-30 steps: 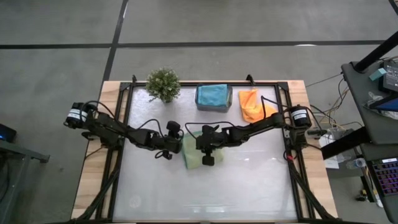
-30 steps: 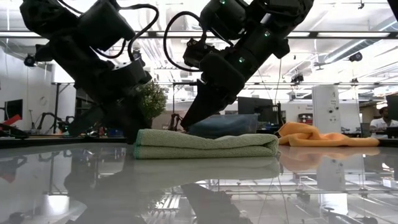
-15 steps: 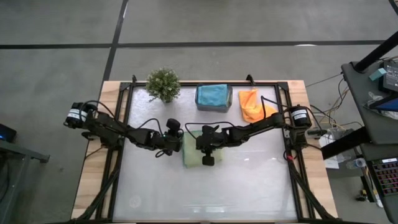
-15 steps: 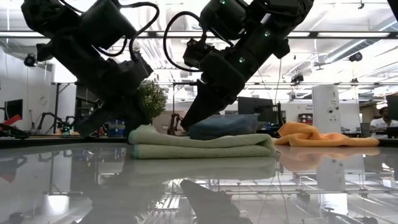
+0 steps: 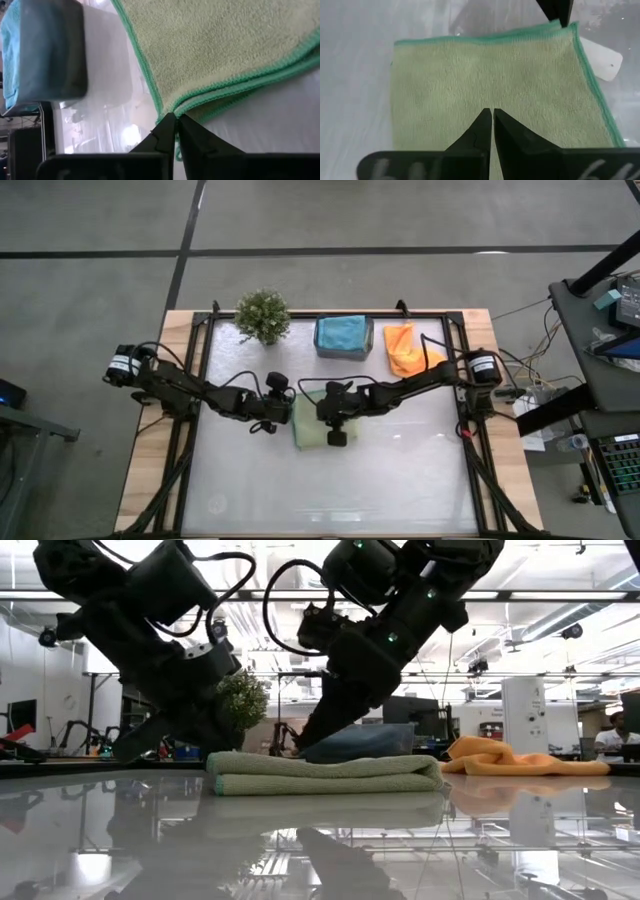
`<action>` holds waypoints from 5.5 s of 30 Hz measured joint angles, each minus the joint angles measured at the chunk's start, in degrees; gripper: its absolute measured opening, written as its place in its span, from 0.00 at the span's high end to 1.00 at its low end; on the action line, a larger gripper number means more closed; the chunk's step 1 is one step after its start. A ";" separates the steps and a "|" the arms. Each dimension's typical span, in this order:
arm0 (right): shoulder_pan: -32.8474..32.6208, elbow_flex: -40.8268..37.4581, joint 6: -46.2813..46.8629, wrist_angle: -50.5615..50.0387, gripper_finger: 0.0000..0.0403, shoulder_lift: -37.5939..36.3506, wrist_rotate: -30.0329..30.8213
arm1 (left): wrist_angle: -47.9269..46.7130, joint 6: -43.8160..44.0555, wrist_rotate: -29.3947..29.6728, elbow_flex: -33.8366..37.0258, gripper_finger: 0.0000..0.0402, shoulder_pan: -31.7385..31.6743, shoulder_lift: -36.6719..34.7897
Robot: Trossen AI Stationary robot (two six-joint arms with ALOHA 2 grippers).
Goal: Fold microfiber towels
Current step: Fold the green towel
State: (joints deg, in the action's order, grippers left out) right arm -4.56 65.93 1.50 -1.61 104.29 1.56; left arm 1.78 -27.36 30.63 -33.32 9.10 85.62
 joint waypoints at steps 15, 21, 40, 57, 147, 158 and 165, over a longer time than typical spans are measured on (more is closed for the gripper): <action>-3.09 -6.61 4.64 -13.49 0.97 -14.19 -0.70 | -2.00 7.61 0.15 -0.99 0.68 1.67 -3.74; -3.20 -11.17 23.00 -16.71 0.88 -19.70 -1.64 | -4.73 12.23 0.02 -1.09 0.68 3.67 -6.97; 3.06 -22.16 49.03 -2.74 0.36 -17.47 -1.56 | -3.63 37.56 -9.34 1.35 0.68 11.64 -9.54; 4.11 -22.14 47.51 12.57 0.71 -10.09 -2.97 | -2.04 39.24 -9.25 1.40 0.68 12.16 -6.62; 2.22 15.43 25.11 -22.28 0.49 3.39 1.32 | 25.47 28.56 -13.42 1.44 0.68 2.73 9.41; -1.68 14.03 16.17 -20.19 0.60 -0.52 4.65 | 18.41 26.61 -13.00 1.46 0.68 2.67 -2.60; -2.07 7.26 12.82 -20.18 0.84 -6.83 9.68 | 20.69 23.53 -12.15 1.29 0.74 0.30 -4.29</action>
State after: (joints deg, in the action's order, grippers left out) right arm -6.63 73.19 14.32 -21.79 97.46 11.24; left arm 22.47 -3.84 18.49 -32.03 9.40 81.34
